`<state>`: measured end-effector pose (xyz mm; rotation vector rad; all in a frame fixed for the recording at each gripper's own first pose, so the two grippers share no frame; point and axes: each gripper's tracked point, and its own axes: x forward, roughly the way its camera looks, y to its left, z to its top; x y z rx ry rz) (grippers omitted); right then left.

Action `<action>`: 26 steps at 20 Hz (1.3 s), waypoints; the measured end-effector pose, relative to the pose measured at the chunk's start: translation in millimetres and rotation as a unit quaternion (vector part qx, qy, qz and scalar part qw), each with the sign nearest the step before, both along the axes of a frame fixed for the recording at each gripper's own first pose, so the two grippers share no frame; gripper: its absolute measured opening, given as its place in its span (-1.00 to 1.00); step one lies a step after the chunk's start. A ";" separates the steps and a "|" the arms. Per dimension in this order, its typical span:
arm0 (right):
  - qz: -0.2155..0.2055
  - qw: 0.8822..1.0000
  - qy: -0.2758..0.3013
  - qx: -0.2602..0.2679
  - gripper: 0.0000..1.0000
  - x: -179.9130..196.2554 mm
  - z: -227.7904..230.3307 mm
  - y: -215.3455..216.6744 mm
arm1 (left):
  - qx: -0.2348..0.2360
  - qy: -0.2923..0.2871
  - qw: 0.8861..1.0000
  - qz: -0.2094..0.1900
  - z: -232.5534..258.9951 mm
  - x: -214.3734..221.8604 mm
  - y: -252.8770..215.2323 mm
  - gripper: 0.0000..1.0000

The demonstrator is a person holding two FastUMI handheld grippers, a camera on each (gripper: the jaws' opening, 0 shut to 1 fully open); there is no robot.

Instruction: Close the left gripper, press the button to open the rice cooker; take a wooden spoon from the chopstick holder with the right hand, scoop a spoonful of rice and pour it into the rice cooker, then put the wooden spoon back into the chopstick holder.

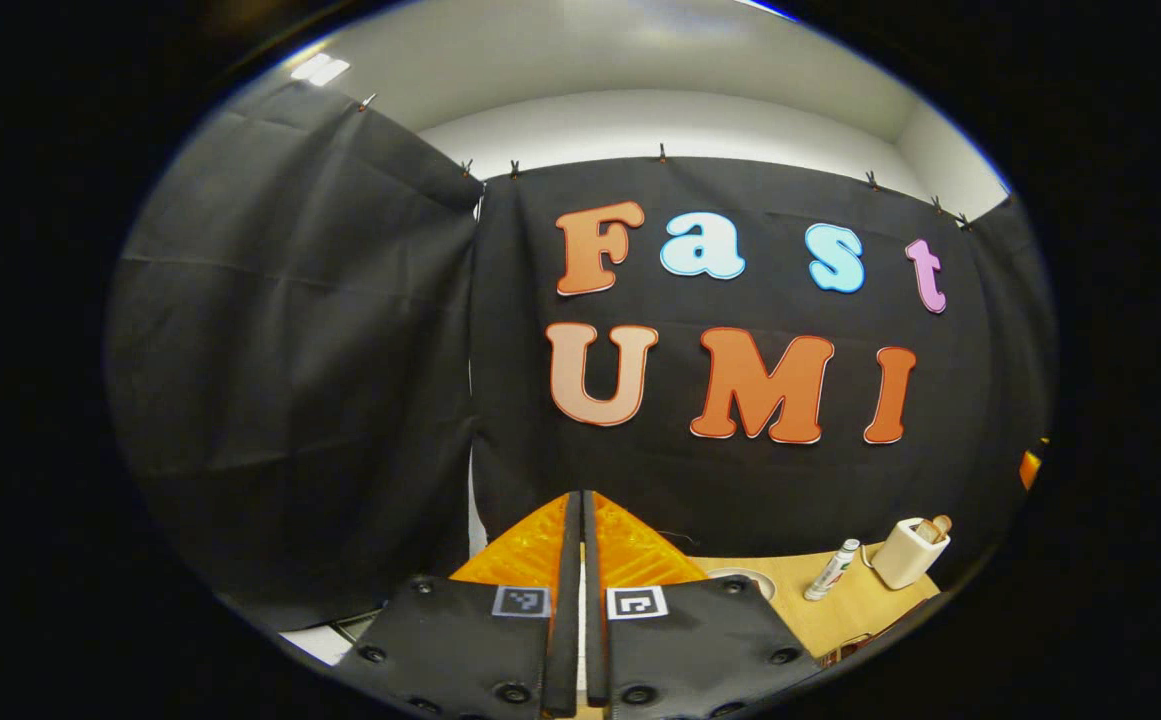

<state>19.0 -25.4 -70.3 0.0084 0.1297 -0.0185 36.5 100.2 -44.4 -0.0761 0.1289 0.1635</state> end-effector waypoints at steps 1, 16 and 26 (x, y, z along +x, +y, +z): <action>-0.002 1.000 0.003 0.000 0.82 -0.7 -2.3 -1.4 | -0.011 0.019 1.000 0.010 -5.3 -6.8 8.9 -0.91; -0.019 0.998 0.063 -0.002 0.83 -7.6 -57.4 -17.0 | -0.093 0.279 0.956 -0.004 -175.2 37.8 32.2 -0.89; -0.033 0.995 0.097 -0.010 0.87 -15.2 -84.9 -28.2 | -0.130 0.395 0.909 -0.021 -274.9 28.2 28.9 -0.89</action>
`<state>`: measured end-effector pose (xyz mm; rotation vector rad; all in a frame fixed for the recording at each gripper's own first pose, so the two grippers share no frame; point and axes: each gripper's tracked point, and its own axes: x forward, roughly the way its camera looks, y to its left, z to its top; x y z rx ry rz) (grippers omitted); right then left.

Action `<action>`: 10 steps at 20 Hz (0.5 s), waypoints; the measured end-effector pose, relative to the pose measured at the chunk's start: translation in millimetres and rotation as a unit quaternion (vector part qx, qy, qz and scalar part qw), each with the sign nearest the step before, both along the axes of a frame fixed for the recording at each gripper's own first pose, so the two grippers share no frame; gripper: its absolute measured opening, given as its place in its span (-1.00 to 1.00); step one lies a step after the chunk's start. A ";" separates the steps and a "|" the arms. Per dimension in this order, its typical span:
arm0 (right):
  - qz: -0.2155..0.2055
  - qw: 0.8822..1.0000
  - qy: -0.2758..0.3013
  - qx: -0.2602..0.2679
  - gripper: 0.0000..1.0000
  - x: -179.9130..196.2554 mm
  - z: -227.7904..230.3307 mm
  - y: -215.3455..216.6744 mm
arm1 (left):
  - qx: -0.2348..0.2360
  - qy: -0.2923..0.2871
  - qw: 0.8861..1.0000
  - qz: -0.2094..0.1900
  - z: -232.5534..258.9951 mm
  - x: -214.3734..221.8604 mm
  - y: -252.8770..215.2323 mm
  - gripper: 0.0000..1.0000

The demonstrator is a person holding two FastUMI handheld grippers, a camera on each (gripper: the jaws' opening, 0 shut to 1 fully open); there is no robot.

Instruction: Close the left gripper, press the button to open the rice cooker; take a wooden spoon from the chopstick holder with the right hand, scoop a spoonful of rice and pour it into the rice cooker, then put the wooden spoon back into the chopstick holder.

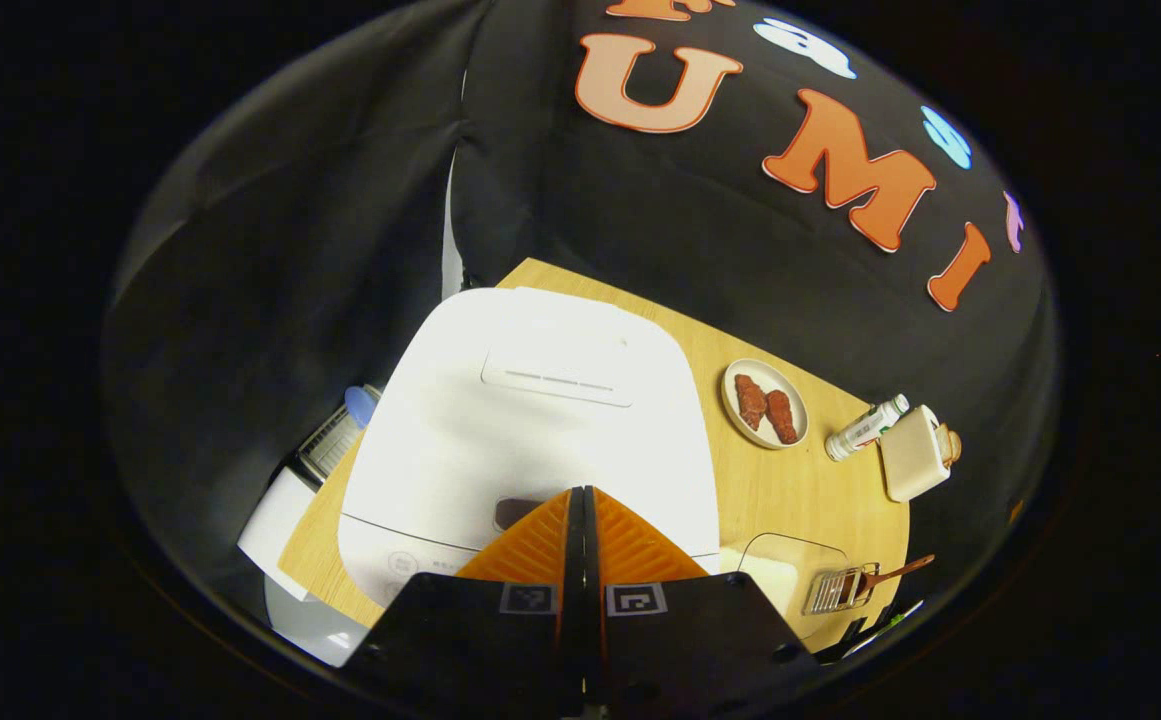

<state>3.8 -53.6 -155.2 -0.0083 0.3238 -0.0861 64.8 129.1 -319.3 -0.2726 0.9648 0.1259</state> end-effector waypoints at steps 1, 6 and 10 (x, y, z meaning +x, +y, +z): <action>-0.002 1.000 0.003 -0.002 0.87 -1.1 -2.0 -0.8 | -0.006 0.004 1.000 -0.001 -0.4 -1.9 0.6 -0.89; 0.004 1.000 0.019 0.011 0.87 -1.2 -17.5 5.2 | -0.019 -0.002 1.000 0.009 -4.9 -0.2 0.7 -0.89; 0.024 0.999 0.042 0.025 0.87 -1.7 -36.2 12.8 | 0.030 -0.053 0.998 0.000 16.5 4.5 2.7 -0.89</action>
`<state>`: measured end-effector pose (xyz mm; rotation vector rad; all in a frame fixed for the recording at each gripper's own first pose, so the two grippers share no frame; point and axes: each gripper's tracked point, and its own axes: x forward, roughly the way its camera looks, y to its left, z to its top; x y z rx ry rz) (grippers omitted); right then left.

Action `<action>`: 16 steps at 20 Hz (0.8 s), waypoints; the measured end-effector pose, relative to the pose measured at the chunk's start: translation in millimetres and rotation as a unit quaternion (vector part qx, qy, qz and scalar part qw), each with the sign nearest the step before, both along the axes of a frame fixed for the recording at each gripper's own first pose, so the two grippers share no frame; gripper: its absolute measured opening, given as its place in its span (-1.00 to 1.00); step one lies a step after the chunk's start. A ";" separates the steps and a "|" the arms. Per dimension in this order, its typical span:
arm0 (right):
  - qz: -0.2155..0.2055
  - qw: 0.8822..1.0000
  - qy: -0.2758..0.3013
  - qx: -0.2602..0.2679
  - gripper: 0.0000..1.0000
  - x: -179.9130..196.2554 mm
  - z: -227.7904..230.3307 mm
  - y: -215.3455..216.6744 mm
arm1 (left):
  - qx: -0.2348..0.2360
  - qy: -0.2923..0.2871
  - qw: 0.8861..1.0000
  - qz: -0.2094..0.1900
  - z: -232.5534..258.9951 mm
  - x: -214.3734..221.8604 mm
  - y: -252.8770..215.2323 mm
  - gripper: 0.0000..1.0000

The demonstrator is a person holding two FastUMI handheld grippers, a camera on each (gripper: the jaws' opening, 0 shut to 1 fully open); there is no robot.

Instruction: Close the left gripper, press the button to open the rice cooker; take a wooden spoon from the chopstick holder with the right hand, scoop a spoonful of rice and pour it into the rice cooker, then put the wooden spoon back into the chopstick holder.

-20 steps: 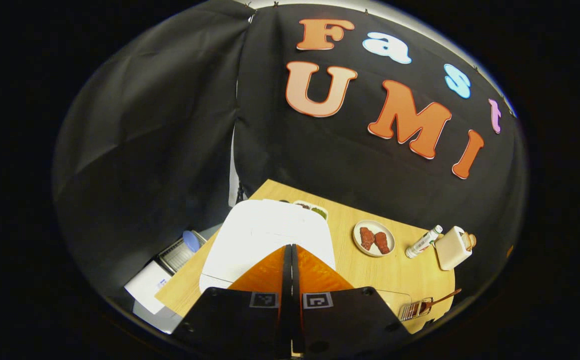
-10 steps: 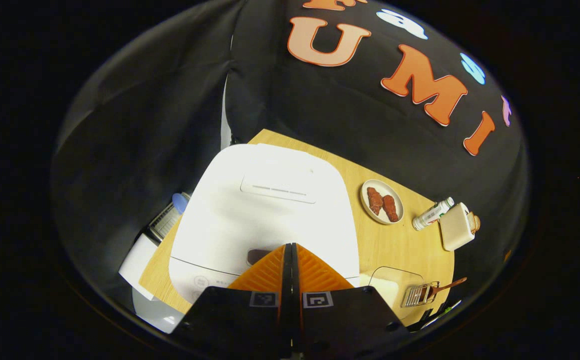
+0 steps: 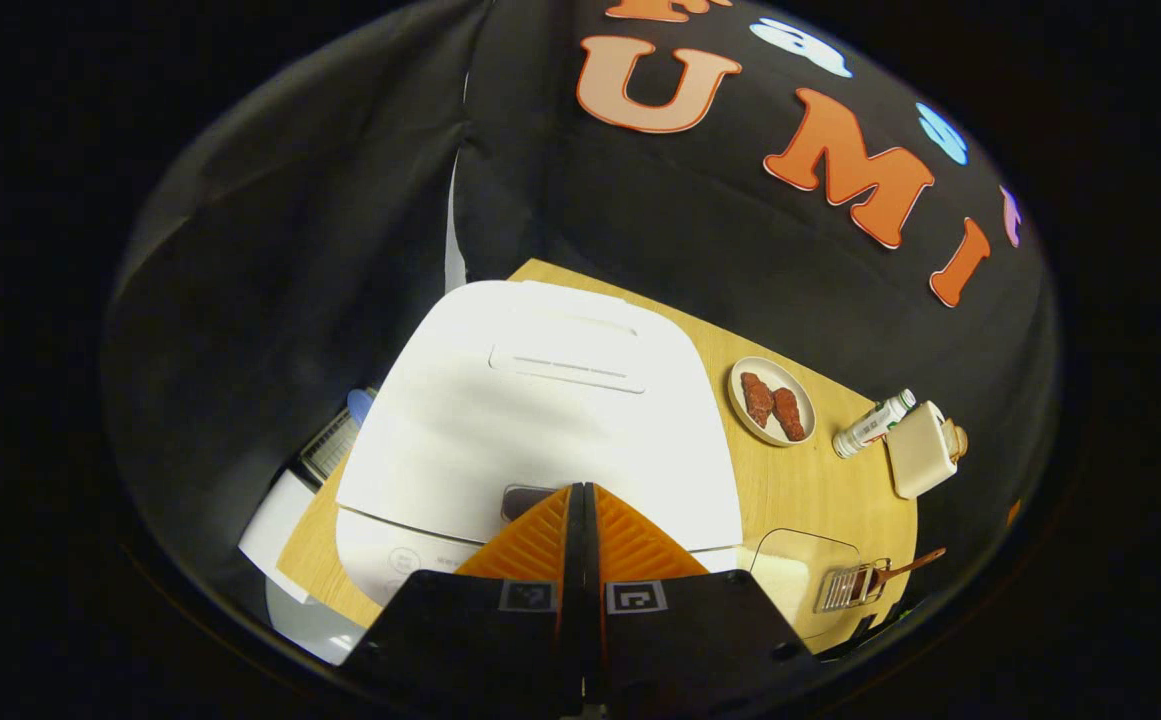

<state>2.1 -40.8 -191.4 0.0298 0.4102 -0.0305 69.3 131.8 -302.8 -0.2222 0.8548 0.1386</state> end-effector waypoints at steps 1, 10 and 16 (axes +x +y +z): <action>0.002 1.000 0.006 0.002 0.87 -1.0 -4.5 -0.3 | 0.015 -0.027 1.000 0.002 14.5 3.9 2.3 -0.89; 0.027 0.997 0.056 0.043 0.88 -14.1 -44.9 16.1 | 0.091 -0.182 0.979 -0.004 135.5 11.1 -9.9 -0.95; 0.033 0.990 0.096 0.093 0.87 -21.2 -81.3 30.4 | 0.120 -0.256 0.959 -0.010 181.3 -8.2 -29.9 -0.92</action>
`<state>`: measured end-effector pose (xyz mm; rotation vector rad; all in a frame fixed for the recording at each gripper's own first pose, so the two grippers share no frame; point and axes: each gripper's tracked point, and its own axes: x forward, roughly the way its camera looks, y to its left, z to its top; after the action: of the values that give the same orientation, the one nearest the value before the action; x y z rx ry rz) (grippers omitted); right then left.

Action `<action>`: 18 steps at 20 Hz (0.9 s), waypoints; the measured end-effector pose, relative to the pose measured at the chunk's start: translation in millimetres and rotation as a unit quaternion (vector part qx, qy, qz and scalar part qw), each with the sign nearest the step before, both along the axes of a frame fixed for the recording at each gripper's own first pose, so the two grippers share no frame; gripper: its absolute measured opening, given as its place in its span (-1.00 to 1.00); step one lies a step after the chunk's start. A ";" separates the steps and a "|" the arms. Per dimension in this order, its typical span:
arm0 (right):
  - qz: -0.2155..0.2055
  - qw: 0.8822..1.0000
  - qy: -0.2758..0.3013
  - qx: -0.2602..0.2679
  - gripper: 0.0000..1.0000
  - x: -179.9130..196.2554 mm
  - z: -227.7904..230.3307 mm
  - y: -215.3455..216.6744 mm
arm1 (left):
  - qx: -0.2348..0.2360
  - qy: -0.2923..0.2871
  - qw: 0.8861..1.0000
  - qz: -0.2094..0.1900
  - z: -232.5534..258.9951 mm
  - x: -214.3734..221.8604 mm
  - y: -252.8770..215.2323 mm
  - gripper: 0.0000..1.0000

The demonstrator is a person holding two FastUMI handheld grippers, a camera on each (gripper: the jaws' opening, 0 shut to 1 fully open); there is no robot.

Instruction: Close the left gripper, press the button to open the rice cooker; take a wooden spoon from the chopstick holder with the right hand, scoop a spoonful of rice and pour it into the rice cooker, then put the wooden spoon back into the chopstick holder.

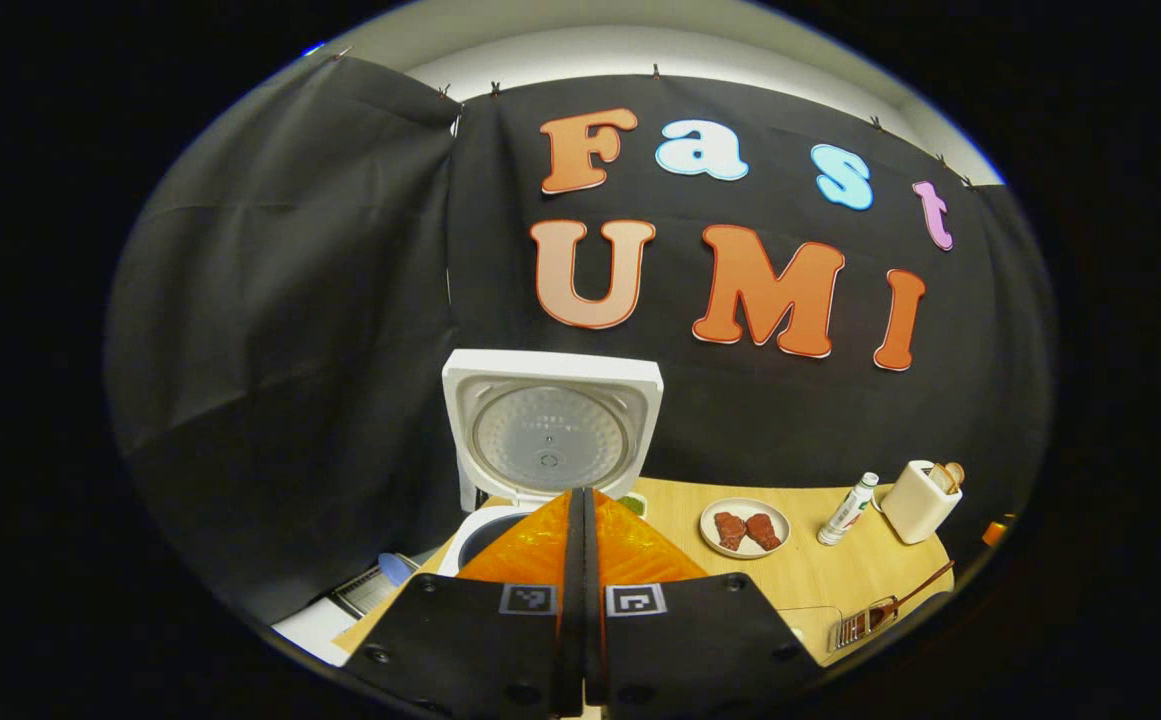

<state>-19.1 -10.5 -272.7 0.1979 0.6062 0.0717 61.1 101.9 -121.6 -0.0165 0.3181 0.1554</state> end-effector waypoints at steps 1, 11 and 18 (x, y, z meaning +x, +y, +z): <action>0.000 1.000 0.009 0.009 0.87 -1.1 -7.9 2.9 | 0.011 -0.009 1.000 0.003 4.0 -5.4 -1.6 -0.92; 0.003 0.992 0.086 0.087 0.83 -4.0 -83.9 29.2 | 0.028 -0.064 0.997 -0.021 29.7 -41.7 -52.0 -0.43; 0.000 0.982 0.101 0.160 0.51 6.6 -105.0 42.8 | 0.053 -0.055 0.997 -0.014 26.5 -59.0 -76.2 0.24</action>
<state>-12.5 32.3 -377.6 0.5220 0.7955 0.1515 2.1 25.7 -95.0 0.0847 0.1990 0.1425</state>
